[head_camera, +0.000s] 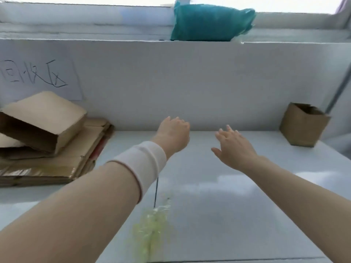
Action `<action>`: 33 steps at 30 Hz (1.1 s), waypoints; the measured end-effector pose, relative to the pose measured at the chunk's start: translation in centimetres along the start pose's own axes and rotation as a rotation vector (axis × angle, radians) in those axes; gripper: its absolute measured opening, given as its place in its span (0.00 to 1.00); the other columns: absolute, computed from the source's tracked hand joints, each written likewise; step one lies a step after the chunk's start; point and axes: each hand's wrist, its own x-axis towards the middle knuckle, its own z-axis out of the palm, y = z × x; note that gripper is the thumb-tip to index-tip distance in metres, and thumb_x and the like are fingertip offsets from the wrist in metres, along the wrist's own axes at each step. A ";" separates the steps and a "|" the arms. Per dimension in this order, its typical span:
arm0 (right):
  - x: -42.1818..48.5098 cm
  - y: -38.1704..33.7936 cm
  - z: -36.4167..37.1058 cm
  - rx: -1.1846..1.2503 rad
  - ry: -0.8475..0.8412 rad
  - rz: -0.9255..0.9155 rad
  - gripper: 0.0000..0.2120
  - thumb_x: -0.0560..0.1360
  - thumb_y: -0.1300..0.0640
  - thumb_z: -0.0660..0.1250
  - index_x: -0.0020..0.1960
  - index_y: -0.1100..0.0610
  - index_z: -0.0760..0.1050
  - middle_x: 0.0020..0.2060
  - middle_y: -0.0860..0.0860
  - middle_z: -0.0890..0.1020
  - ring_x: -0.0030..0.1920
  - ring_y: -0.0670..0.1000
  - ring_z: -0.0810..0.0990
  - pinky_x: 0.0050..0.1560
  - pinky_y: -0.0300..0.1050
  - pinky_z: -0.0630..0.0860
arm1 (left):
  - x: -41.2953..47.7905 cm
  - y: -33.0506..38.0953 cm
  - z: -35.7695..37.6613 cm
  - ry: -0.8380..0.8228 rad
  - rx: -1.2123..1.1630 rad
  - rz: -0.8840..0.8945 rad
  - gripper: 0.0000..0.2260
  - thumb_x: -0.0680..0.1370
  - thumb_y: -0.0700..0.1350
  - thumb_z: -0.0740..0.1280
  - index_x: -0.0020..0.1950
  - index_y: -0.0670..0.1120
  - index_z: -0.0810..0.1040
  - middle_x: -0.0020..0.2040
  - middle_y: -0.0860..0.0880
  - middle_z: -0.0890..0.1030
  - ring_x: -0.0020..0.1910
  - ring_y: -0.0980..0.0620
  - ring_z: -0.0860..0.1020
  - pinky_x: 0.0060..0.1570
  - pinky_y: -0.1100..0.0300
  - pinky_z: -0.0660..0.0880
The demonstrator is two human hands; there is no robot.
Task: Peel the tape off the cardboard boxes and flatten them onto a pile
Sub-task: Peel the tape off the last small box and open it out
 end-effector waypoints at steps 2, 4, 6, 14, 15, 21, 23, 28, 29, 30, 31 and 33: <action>-2.6 5.6 0.1 -0.007 -0.018 0.086 0.27 0.80 0.48 0.52 0.75 0.59 0.53 0.75 0.53 0.56 0.76 0.54 0.48 0.74 0.47 0.48 | 1.9 6.0 0.1 0.004 -0.035 0.081 0.18 0.81 0.48 0.56 0.69 0.44 0.67 0.68 0.45 0.70 0.70 0.48 0.65 0.70 0.51 0.56; -4.9 10.7 0.5 -0.010 -0.029 0.162 0.26 0.80 0.48 0.52 0.74 0.58 0.53 0.75 0.53 0.57 0.76 0.54 0.48 0.74 0.47 0.48 | 3.8 11.6 0.2 0.004 -0.066 0.155 0.19 0.81 0.48 0.56 0.70 0.43 0.66 0.69 0.45 0.70 0.71 0.47 0.64 0.71 0.50 0.55; -6.7 15.1 0.9 -0.017 -0.043 0.227 0.26 0.80 0.48 0.52 0.74 0.58 0.54 0.75 0.53 0.57 0.76 0.54 0.49 0.73 0.48 0.49 | 5.6 16.6 0.2 0.005 -0.118 0.208 0.19 0.80 0.48 0.57 0.70 0.43 0.66 0.70 0.44 0.69 0.72 0.46 0.63 0.71 0.50 0.55; -7.8 28.6 4.0 -0.035 -0.061 0.397 0.27 0.80 0.47 0.51 0.75 0.57 0.53 0.75 0.52 0.57 0.76 0.53 0.49 0.74 0.47 0.49 | 16.0 30.8 1.0 0.075 -0.275 0.319 0.23 0.80 0.45 0.58 0.74 0.42 0.58 0.74 0.43 0.62 0.73 0.45 0.60 0.68 0.51 0.60; -7.4 29.9 4.4 -0.032 -0.059 0.407 0.27 0.80 0.47 0.51 0.75 0.57 0.53 0.75 0.52 0.57 0.76 0.53 0.49 0.74 0.48 0.49 | 17.7 31.9 1.1 0.084 -0.291 0.318 0.24 0.80 0.44 0.58 0.75 0.42 0.56 0.75 0.43 0.59 0.74 0.46 0.57 0.69 0.51 0.60; -4.2 35.4 7.4 -0.008 -0.045 0.426 0.26 0.80 0.47 0.52 0.74 0.57 0.55 0.75 0.52 0.58 0.76 0.53 0.49 0.74 0.48 0.50 | 26.8 35.6 1.8 0.129 -0.284 0.306 0.27 0.80 0.39 0.56 0.76 0.41 0.48 0.78 0.44 0.51 0.77 0.46 0.50 0.71 0.53 0.58; -3.3 36.5 8.4 0.003 -0.030 0.431 0.26 0.80 0.47 0.52 0.74 0.57 0.55 0.75 0.51 0.58 0.76 0.53 0.49 0.74 0.48 0.50 | 28.6 36.3 2.4 0.170 -0.281 0.311 0.26 0.80 0.38 0.57 0.76 0.41 0.52 0.75 0.42 0.59 0.75 0.45 0.57 0.69 0.53 0.61; -2.1 37.7 9.8 0.050 0.012 0.441 0.25 0.80 0.49 0.53 0.74 0.57 0.55 0.74 0.51 0.60 0.76 0.53 0.51 0.72 0.47 0.55 | 29.7 36.6 2.8 0.419 -0.271 0.330 0.13 0.79 0.40 0.60 0.63 0.43 0.72 0.58 0.43 0.76 0.60 0.44 0.69 0.54 0.55 0.68; -2.0 37.6 9.9 0.085 0.035 0.442 0.25 0.80 0.49 0.54 0.74 0.57 0.55 0.74 0.51 0.60 0.76 0.53 0.52 0.70 0.46 0.57 | 29.6 36.2 2.7 0.446 -0.306 0.348 0.11 0.79 0.39 0.59 0.61 0.43 0.73 0.56 0.43 0.77 0.59 0.44 0.69 0.53 0.55 0.68; -2.1 37.5 9.8 0.138 0.073 0.447 0.25 0.80 0.50 0.55 0.74 0.57 0.55 0.73 0.52 0.62 0.75 0.53 0.54 0.69 0.47 0.59 | 29.4 35.8 2.3 0.449 -0.358 0.355 0.11 0.80 0.39 0.58 0.60 0.43 0.74 0.55 0.43 0.77 0.59 0.44 0.68 0.53 0.55 0.67; -2.2 37.3 9.7 0.206 0.127 0.454 0.25 0.79 0.51 0.57 0.74 0.56 0.56 0.72 0.52 0.64 0.74 0.54 0.57 0.68 0.47 0.61 | 28.9 35.3 1.8 0.437 -0.422 0.350 0.11 0.80 0.40 0.58 0.60 0.43 0.74 0.55 0.42 0.76 0.59 0.44 0.68 0.55 0.55 0.67; -2.9 36.4 9.1 0.351 0.291 0.439 0.25 0.78 0.51 0.61 0.72 0.55 0.61 0.69 0.52 0.69 0.69 0.54 0.66 0.65 0.46 0.65 | 27.6 33.9 0.3 0.411 -0.571 0.311 0.10 0.80 0.42 0.59 0.59 0.42 0.74 0.56 0.42 0.76 0.58 0.43 0.68 0.56 0.57 0.64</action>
